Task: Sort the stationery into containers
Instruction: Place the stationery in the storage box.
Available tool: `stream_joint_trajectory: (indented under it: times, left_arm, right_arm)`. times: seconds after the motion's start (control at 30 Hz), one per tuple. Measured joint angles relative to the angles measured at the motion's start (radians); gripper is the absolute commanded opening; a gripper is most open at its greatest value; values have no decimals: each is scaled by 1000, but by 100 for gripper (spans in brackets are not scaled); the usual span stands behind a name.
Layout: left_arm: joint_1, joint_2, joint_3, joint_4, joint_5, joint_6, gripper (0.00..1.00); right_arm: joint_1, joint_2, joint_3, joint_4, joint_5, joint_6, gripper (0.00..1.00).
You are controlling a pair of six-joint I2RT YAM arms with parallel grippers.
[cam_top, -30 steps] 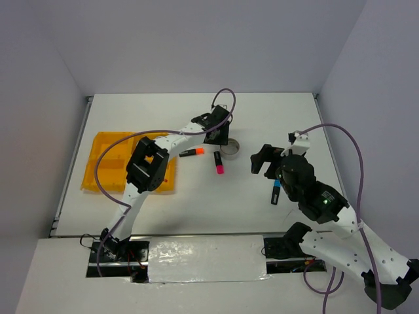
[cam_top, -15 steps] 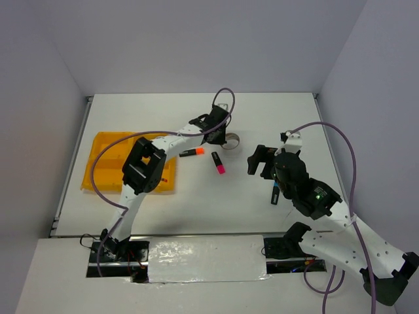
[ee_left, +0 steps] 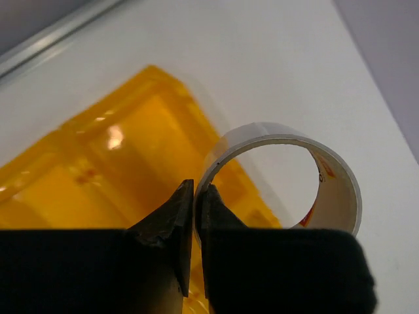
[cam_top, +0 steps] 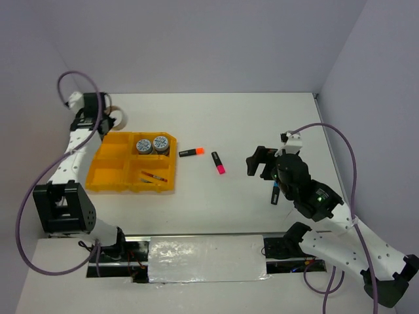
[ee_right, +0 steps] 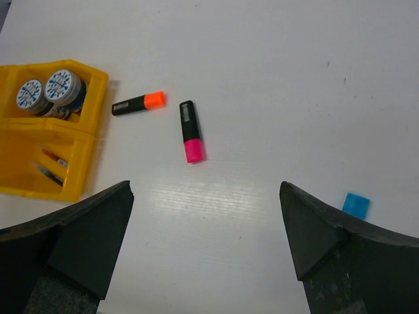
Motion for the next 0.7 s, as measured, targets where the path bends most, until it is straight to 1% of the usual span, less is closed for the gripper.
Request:
stream_joint_trajectory:
  times: [0.03,0.07,0.13,0.23,0.33,0.37,0.43,0.5,0.53,0.57,0.6,0.67,0.7]
  left_arm:
    - [74,-28,-48,-6,-3,-11,0]
    - [120,-38,-80,-13,-5,-25,0]
    - [168,-33,-125,-27,1,-44,0]
    - [177,23,-136,-36,36,-55,0]
    - [176,78,-143,-24,60,-62,8]
    - [175,85,-151,-18,61,-67,13]
    - [175,87,-172,-13,61,-75,18]
    - [175,87,-177,-18,58,-79,29]
    - [175,87,-178,-18,55,-82,36]
    - [175,86,-178,-15,51,-81,56]
    - [175,85,-178,-14,47,-81,68]
    - [175,81,-178,-11,39,-97,86]
    - [175,75,-178,-8,35,-99,89]
  right_arm:
    - [0,4,0,5,-6,0,100]
    - [0,8,-1,10,-11,-1,100]
    - [0,19,-2,20,-27,-3,100]
    - [0,42,-2,31,-50,-7,100]
    - [0,56,-3,38,-67,-13,100]
    - [0,59,-4,39,-71,-15,100]
    - [0,60,-4,44,-82,-18,100]
    - [0,60,-4,53,-88,-19,100]
    - [0,61,-4,56,-90,-19,100]
    - [0,62,-4,59,-94,-19,100]
    - [0,63,-4,61,-97,-20,100]
    - [0,66,-4,63,-103,-22,100]
    - [0,66,-5,63,-106,-22,100]
